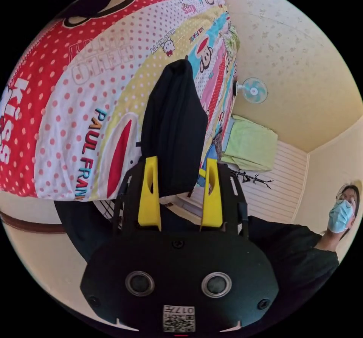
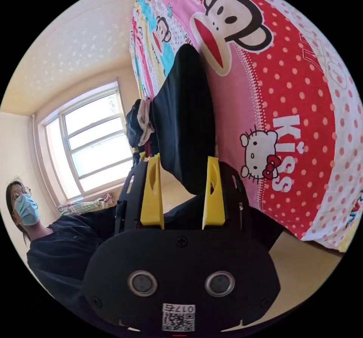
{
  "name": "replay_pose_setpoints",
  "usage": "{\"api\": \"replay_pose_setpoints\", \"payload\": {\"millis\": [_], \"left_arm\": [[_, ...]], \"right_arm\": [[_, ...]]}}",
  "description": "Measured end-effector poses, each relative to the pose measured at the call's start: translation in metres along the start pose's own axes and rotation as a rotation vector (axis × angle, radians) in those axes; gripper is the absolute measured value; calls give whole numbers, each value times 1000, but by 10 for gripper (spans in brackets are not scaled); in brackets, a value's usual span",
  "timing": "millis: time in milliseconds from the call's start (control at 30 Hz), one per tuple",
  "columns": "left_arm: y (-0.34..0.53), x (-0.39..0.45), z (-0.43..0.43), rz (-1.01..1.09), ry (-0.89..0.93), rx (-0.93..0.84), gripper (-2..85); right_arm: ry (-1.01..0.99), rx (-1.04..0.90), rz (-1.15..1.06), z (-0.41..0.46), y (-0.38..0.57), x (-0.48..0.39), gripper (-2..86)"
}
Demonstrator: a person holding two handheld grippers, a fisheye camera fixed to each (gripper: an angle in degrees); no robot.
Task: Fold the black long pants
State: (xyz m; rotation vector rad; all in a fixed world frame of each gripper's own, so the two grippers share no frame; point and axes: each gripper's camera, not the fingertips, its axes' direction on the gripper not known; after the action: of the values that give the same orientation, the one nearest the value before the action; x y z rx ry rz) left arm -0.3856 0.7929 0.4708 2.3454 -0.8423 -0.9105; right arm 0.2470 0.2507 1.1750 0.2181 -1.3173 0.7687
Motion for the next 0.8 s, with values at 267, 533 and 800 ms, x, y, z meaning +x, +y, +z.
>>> {"api": "replay_pose_setpoints", "payload": {"millis": [267,533,800], "left_arm": [[-77,-14,68,-50,-62,-241,190],[-30,14,78,8,-160,-346,119],[14,68,-32,78,108,-443,99]], "right_arm": [[100,-87,21,71,-69,10,176],[-8,19,78,75,-10,23,143],[-255,-120,-81,88,40,-73,102]]}}
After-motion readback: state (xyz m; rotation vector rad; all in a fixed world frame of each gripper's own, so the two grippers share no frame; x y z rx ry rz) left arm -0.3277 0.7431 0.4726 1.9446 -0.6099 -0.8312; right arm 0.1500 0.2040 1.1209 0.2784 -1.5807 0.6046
